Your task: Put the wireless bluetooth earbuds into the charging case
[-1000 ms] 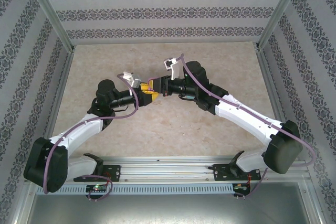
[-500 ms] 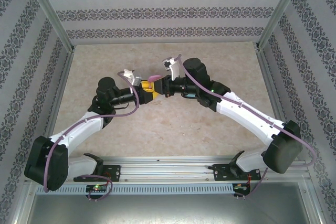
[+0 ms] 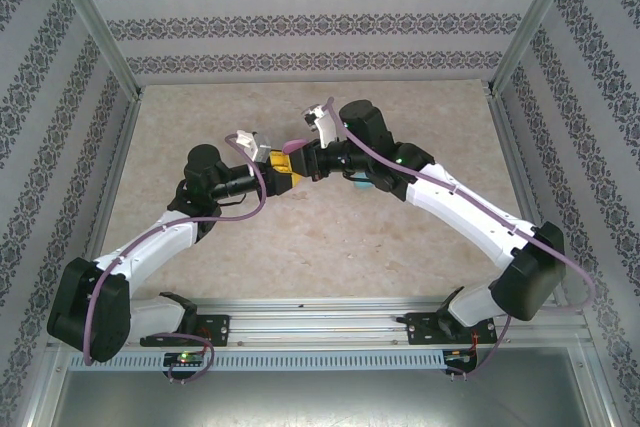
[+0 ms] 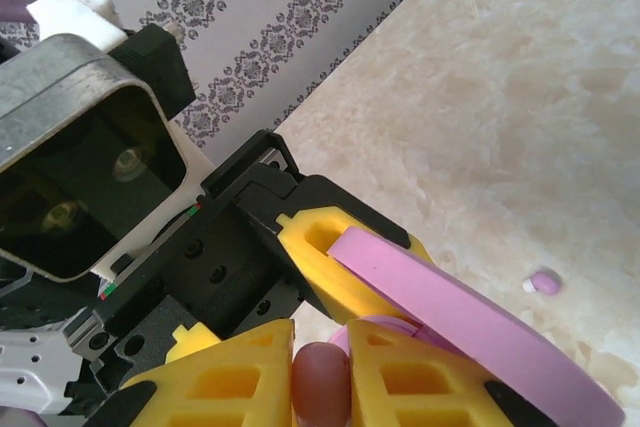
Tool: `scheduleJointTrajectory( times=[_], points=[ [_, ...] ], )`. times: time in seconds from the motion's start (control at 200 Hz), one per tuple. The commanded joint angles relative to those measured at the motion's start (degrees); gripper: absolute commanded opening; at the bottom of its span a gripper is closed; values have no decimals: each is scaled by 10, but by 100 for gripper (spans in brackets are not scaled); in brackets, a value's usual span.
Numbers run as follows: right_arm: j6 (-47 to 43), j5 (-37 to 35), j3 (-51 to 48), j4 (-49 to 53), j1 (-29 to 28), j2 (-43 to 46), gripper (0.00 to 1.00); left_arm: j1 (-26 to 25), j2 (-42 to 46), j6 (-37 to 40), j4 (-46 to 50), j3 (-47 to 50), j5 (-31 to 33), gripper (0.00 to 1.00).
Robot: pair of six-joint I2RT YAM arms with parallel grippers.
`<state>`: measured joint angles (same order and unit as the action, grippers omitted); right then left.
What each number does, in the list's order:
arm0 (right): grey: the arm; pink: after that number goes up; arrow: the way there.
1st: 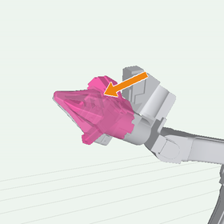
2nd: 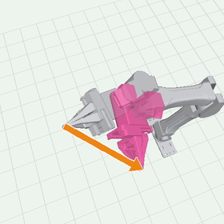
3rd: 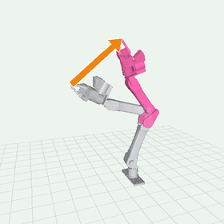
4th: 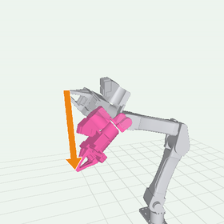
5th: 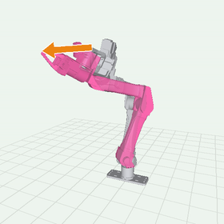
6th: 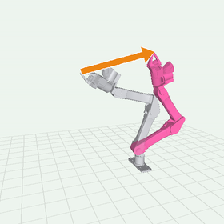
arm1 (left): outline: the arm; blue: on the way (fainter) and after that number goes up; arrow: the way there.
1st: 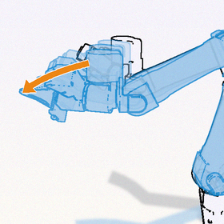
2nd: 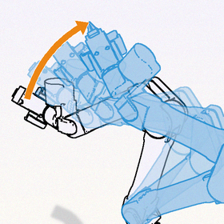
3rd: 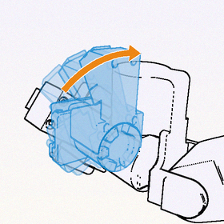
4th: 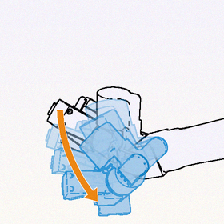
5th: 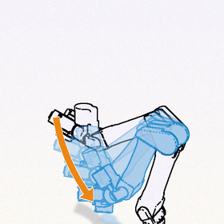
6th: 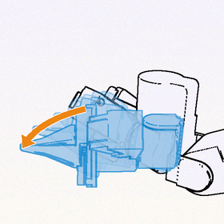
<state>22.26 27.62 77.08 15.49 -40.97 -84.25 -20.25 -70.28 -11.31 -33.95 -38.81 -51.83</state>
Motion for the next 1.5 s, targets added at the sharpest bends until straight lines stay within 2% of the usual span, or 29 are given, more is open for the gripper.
scheduleJointTrajectory(
  times=[0.0, 0.265, 0.669, 1.499],
  points=[
    [39, 5, -22, 2, 2, -29, 18, -8, 12, 35, -59, -35, -32, 25],
    [71, -6, -35, -45, 0, -37, 18, -9, 15, 45, -44, -33, -34, 25],
    [41, -60, -55, -8, 1, -29, 21, -9, 20, 52, -41, -32, -34, 25],
    [38, -100, -48, 20, 7, -11, 27, -9, 34, 62, -17, -27, -36, 25]
  ],
)
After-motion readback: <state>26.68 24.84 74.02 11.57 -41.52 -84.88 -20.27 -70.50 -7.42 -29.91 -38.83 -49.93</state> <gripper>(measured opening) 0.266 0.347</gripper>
